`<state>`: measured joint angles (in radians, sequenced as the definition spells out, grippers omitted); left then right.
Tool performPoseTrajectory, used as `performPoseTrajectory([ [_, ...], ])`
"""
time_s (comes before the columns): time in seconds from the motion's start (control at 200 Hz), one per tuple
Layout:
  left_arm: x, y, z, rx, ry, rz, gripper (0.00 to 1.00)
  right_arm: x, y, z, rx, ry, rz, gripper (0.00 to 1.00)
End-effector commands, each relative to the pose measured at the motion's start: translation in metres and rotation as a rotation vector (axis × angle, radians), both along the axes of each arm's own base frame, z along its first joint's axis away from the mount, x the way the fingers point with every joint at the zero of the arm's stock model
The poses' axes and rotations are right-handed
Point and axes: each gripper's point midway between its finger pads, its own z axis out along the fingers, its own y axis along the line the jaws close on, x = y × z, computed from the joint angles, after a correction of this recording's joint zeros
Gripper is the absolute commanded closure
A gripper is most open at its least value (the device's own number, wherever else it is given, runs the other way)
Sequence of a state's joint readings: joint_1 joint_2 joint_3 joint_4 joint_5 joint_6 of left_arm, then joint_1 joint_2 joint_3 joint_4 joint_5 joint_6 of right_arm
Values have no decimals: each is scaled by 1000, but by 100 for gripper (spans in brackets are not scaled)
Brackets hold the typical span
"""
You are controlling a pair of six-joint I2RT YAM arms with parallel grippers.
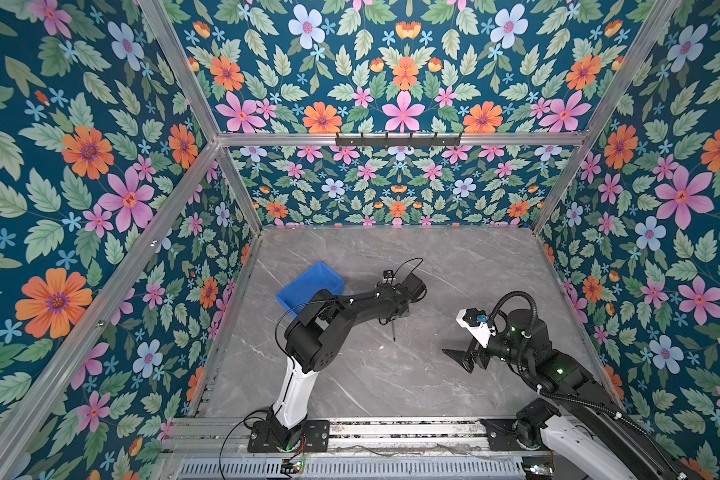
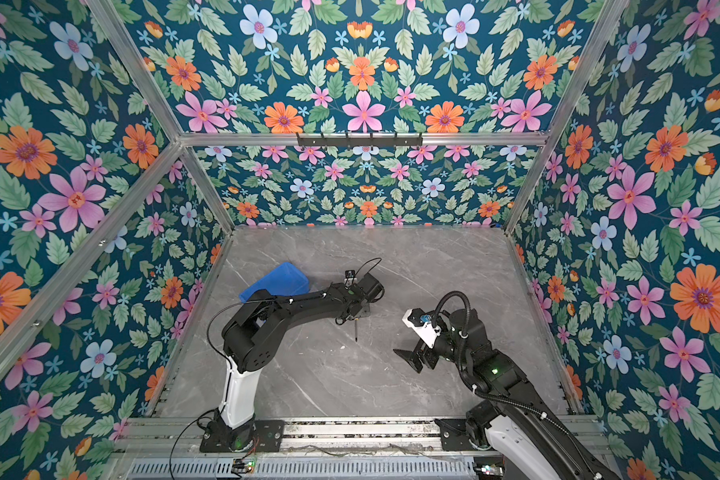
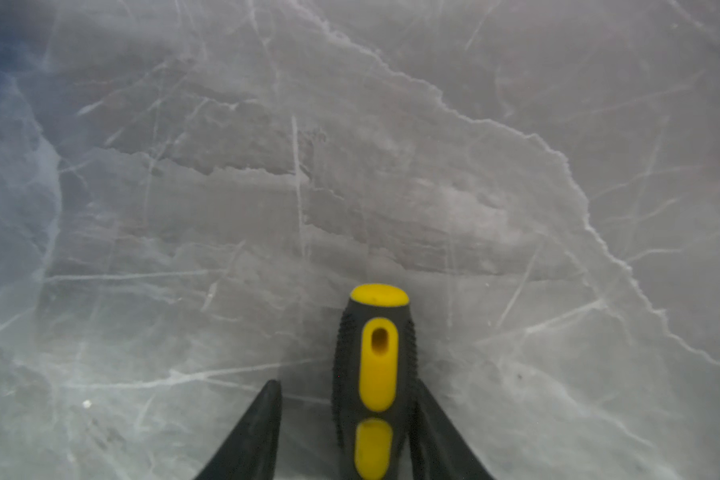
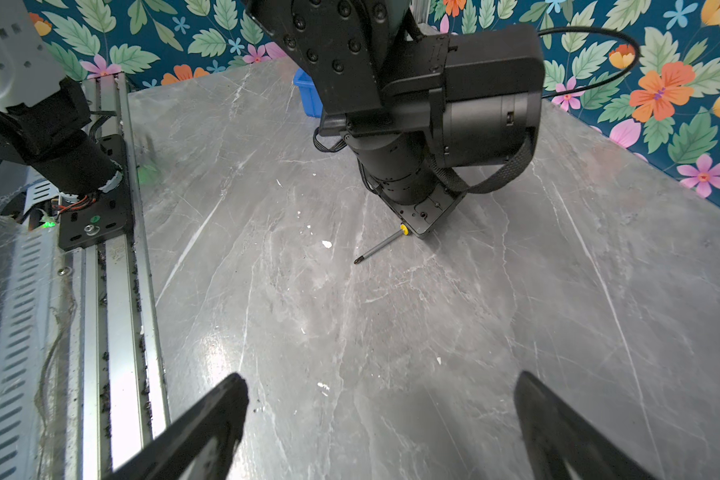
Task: Put the screwdriver in the bin
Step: 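Close the left gripper on the yellow-and-black screwdriver handle and lift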
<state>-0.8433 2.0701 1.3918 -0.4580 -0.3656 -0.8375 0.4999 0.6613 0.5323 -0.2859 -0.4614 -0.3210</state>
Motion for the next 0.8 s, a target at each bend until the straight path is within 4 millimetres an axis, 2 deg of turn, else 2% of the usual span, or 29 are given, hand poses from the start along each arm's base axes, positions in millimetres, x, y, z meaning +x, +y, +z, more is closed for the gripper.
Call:
performPoseTrajectory([
  [0.0,-4,2,-7,20,32,-19,60,0,3,6,4,-33,24,1],
  [0.065,-5,2,-9,18,37,-23,65,0,3,6,-5,-41,31,1],
  [0.185,-5,1,-9,20,39,-31,80,1,3,6,-10,-45,36,1],
  [0.255,-4,2,-6,23,31,-35,90,1,4,8,-2,-47,33,1],
  [0.365,-2,3,1,29,15,-41,98,1,4,11,5,-49,30,1],
  [0.575,2,3,23,21,-29,-56,100,2,10,22,22,-51,55,1],
  [0.795,9,2,52,43,-76,-153,100,5,23,32,26,-80,83,1],
])
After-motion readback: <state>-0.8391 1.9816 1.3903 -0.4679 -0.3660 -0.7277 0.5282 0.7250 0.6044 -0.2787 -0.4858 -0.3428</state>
